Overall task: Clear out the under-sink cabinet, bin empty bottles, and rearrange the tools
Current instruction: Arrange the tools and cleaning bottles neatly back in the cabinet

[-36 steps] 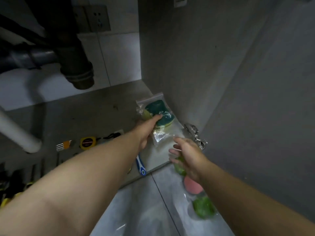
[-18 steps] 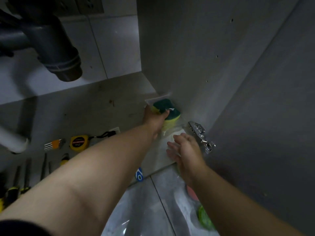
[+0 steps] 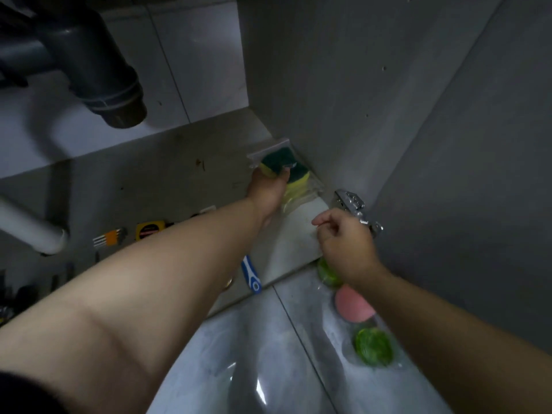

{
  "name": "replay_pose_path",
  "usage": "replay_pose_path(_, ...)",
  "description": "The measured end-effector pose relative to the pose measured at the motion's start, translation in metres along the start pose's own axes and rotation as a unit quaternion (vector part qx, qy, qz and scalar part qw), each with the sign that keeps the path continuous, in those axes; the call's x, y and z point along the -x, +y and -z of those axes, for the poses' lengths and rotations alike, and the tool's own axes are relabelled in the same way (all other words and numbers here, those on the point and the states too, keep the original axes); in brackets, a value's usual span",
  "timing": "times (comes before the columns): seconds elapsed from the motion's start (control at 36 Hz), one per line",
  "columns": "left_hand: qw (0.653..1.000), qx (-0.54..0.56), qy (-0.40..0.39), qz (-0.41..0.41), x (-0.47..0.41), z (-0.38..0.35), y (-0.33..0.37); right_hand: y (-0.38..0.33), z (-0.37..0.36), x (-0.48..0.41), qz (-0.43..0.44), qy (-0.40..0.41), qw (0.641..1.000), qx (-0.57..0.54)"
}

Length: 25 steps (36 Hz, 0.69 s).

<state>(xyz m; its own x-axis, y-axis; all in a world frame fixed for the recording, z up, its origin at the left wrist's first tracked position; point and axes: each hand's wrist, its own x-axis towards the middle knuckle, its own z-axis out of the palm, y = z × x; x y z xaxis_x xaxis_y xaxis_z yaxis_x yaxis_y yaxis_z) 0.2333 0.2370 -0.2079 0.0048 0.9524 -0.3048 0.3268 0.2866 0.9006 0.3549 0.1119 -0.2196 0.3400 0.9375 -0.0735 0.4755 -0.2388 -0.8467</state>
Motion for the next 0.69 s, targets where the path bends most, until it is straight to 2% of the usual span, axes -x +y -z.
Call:
replay_pose_path(0.03,0.999,-0.045,-0.004,-0.013,0.007,0.006,0.001,0.003,0.008,0.004,0.05,-0.006,0.993,0.105)
replay_pose_path(0.08,0.992,-0.114,-0.033,-0.036,0.024,0.017,0.002,0.01,0.025,0.01,0.12,-0.036,0.955,0.27)
replay_pose_path(0.22,0.957,-0.187,-0.21,-0.07,0.077,0.05,-0.002,0.021,0.045,0.02,0.094,-0.16,0.875,0.446)
replay_pose_path(0.33,0.927,-0.225,-0.291,-0.074,0.11,0.074,-0.005,0.023,0.04,0.022,0.081,-0.169,0.85,0.492)
replay_pose_path(0.42,0.917,-0.241,-0.309,-0.079,0.121,0.084,-0.015,0.024,0.034,0.02,0.068,-0.122,0.867,0.478)
replay_pose_path(0.56,0.934,-0.201,-0.289,-0.061,0.124,0.081,-0.035,0.017,0.034,0.02,0.069,-0.104,0.883,0.452)
replay_pose_path(0.69,0.959,-0.124,-0.248,-0.056,0.12,0.058,-0.057,0.001,0.052,0.033,0.132,-0.098,0.88,0.445)
